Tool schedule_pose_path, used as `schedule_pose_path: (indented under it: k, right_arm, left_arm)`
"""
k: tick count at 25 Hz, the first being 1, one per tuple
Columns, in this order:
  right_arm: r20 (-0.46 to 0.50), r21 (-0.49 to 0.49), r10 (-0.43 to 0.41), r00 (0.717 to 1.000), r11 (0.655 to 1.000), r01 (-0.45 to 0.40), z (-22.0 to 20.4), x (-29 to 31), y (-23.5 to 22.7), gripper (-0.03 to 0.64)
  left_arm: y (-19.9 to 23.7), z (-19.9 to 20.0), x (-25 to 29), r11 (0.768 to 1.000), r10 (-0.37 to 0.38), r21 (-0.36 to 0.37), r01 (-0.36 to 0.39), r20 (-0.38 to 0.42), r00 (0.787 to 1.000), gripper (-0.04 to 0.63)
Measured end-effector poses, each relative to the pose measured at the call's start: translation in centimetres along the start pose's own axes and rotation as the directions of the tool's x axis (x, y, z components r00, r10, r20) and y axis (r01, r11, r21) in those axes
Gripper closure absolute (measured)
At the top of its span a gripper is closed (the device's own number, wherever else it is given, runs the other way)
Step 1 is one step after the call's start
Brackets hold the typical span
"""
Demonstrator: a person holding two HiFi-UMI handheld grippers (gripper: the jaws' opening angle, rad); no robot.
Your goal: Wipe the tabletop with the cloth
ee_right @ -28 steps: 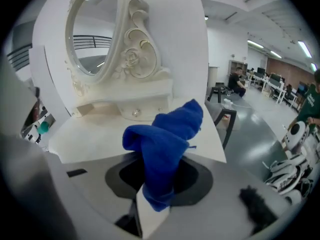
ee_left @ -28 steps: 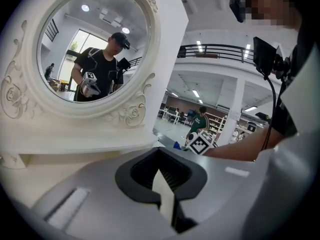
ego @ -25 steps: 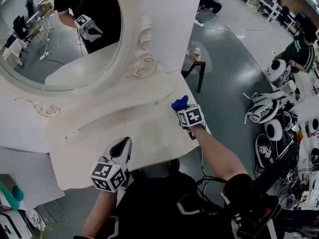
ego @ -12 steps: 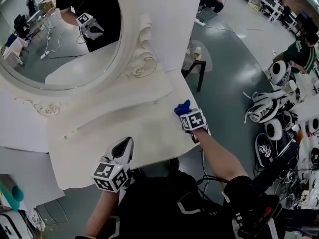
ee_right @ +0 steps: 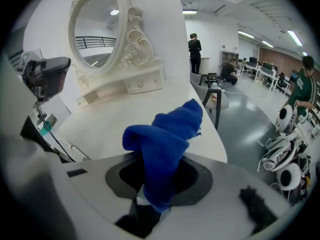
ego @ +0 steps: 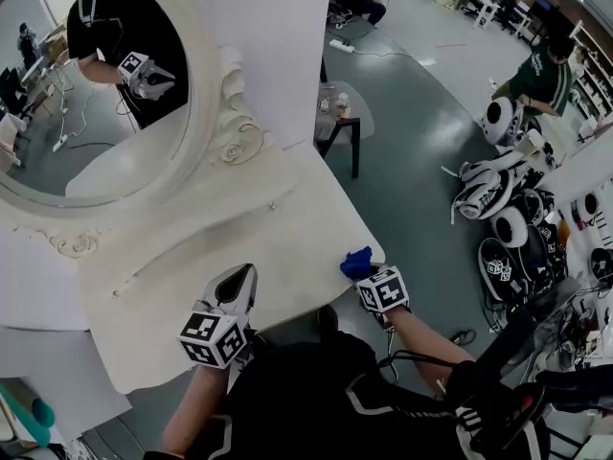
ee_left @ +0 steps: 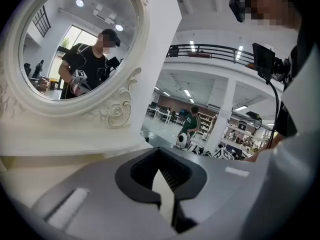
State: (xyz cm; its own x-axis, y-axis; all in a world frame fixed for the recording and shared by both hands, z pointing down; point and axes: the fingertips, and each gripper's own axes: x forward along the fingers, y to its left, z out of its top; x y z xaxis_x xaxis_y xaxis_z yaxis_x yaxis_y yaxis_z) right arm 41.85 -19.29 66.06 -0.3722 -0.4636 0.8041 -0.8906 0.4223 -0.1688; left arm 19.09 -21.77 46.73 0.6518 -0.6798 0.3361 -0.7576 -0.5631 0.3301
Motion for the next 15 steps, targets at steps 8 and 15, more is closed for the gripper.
schedule_pose_path:
  k: [8, 15]
  right_arm:
    - [0.043, 0.053, 0.018, 0.999, 0.998, -0.021, 1.2, -0.5, -1.5, 0.494]
    - [0.156, -0.034, -0.016, 0.988, 0.999, 0.021, 14.2, 5.6, -6.1, 0.494]
  left_arm:
    - [-0.8, 0.6, 0.5, 1.000, -0.023, 0.016, 0.022, 0.018, 1.000, 0.586]
    - [0.0, -0.4, -0.8, 0.998, 0.065, -0.012, -0.065, 0.013, 0.998, 0.586]
